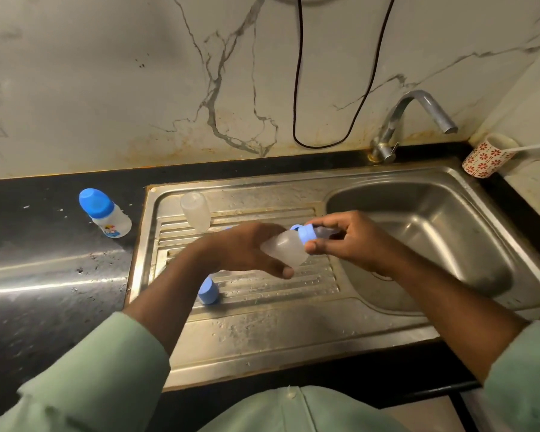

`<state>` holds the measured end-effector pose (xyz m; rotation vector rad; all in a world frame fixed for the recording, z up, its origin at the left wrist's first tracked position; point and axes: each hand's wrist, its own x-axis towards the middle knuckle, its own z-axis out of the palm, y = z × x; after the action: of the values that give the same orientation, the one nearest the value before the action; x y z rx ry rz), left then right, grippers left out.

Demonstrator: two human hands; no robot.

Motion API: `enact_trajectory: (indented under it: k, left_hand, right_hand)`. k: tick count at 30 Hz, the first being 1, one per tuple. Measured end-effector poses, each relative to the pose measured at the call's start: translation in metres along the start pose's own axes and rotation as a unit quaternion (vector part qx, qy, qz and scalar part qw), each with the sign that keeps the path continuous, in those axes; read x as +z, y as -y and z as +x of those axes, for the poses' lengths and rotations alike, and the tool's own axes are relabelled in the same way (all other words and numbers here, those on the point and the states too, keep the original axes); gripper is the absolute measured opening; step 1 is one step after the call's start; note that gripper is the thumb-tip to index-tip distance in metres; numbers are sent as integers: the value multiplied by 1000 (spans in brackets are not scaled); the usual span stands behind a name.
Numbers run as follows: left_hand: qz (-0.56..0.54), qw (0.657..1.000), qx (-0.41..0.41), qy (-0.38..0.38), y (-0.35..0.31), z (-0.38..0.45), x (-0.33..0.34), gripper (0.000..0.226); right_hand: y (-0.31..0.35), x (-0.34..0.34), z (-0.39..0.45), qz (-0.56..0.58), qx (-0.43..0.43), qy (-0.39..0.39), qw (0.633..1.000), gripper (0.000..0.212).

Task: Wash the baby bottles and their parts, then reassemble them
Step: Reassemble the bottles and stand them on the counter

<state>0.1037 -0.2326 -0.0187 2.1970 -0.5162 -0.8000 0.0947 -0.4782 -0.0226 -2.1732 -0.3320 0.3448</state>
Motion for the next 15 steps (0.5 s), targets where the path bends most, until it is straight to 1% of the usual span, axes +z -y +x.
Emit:
enact_trajectory:
  k: [1,2,3,4,5,6,7,8,9,10,11,12,13,14,15]
  left_hand:
    - [11,1000,1,-16,-1,3,0,56]
    - [32,997,5,-64,-2,5,3,56]
    - [77,988,11,-136,-2,7,12,62]
    - [145,966,13,-215,-2,9,22,69]
    - [214,935,16,-283,-2,10,33,74]
    - [257,912,16,-320,0,9,42,76]
    - [262,910,18,-321,3,9,45,77]
    - [224,929,21,-293,5,7,44,78]
    - [156,955,18,-250,5,4,39,78]
    - [98,974,10,-203,5,1,31,76]
    - [66,984,6,-168,3,-2,23,73]
    - [50,988,5,-143,1,-5,17,70]
    - [36,992,5,-121,0,-7,13,67]
    - [21,995,5,-100,-1,-9,12,65]
    - [7,996,5,-84,0,-11,12,64]
  right_hand:
    - [2,4,1,-25,-8,-18,1000,61]
    - [6,9,4,-39,-11,-36,999,58]
    - [9,14,6,-35,-1,-52,998,53]
    - [10,18,9,-15,21,-65,998,47]
    - [11,20,12,19,52,-67,996,42]
    - [12,22,13,38,83,-60,994,39]
    - [14,19,14,24,97,-47,994,39]
    - [15,15,12,-29,78,-29,996,43]
    - [15,9,11,-128,18,-21,991,53]
    - [15,1,12,-252,-83,-37,964,64]
    - [14,-6,13,-358,-202,-59,910,73]
    - [14,-10,14,-423,-306,-64,850,75]
    - [16,-11,16,-449,-376,-61,808,71]
    - [15,-9,18,-450,-417,-56,787,64]
    - [15,-7,20,-433,-428,-54,791,58]
